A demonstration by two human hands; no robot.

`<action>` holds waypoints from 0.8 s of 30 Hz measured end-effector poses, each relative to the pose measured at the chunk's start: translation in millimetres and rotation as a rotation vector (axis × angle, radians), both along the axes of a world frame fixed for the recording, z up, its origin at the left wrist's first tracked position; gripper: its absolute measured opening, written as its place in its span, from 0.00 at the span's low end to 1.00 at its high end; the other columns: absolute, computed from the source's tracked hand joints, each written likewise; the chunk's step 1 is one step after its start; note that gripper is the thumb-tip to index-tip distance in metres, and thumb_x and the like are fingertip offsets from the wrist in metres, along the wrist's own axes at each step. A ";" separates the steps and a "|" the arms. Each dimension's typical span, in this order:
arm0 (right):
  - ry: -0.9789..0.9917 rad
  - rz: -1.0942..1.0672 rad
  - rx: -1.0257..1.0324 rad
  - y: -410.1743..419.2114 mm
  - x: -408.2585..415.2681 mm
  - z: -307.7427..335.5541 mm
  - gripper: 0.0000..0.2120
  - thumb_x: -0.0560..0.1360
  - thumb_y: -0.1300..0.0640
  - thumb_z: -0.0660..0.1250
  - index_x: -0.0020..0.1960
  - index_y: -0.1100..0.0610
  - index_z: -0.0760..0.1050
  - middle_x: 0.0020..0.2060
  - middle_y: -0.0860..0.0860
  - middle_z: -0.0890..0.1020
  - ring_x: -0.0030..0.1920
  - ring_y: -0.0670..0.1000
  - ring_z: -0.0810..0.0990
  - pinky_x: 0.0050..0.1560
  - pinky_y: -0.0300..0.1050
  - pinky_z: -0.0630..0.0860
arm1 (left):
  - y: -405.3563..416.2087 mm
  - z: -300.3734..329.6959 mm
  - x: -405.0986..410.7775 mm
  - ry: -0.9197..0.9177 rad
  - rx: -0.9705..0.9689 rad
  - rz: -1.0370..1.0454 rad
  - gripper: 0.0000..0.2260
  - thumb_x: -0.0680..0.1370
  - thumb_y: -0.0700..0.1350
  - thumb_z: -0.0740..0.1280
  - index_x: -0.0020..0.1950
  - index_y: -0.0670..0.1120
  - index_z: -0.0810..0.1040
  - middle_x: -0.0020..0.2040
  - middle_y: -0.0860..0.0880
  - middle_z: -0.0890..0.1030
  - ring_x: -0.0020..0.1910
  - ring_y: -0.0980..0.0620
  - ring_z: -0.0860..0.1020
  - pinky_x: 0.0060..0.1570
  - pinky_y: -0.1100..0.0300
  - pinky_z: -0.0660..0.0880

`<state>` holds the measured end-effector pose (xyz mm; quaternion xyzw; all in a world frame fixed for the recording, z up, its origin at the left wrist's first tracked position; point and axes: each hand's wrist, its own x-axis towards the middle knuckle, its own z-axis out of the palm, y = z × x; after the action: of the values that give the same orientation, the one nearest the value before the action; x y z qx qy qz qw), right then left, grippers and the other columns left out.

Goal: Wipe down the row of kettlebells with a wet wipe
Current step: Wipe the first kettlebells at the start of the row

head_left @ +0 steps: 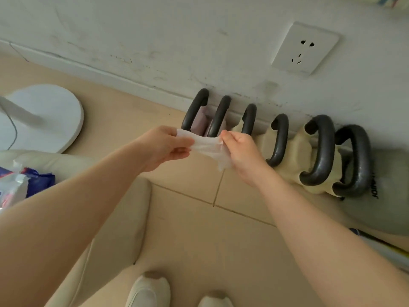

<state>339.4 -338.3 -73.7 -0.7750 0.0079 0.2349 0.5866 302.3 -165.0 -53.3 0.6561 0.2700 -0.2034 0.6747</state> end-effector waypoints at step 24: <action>0.314 -0.539 -0.030 33.3 24.2 -8.0 0.08 0.77 0.51 0.62 0.41 0.51 0.74 0.47 0.51 0.80 0.56 0.56 0.77 0.60 0.50 0.72 | 5.7 -64.5 5.9 -0.059 -0.079 0.153 0.17 0.72 0.28 0.61 0.55 0.43 0.76 0.38 0.50 0.77 0.35 0.54 0.72 0.34 0.67 0.69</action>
<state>363.6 -305.0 -81.6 -0.7078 0.3073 0.1874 0.6079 308.2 -159.3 -117.7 0.6122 0.2909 -0.1424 0.7214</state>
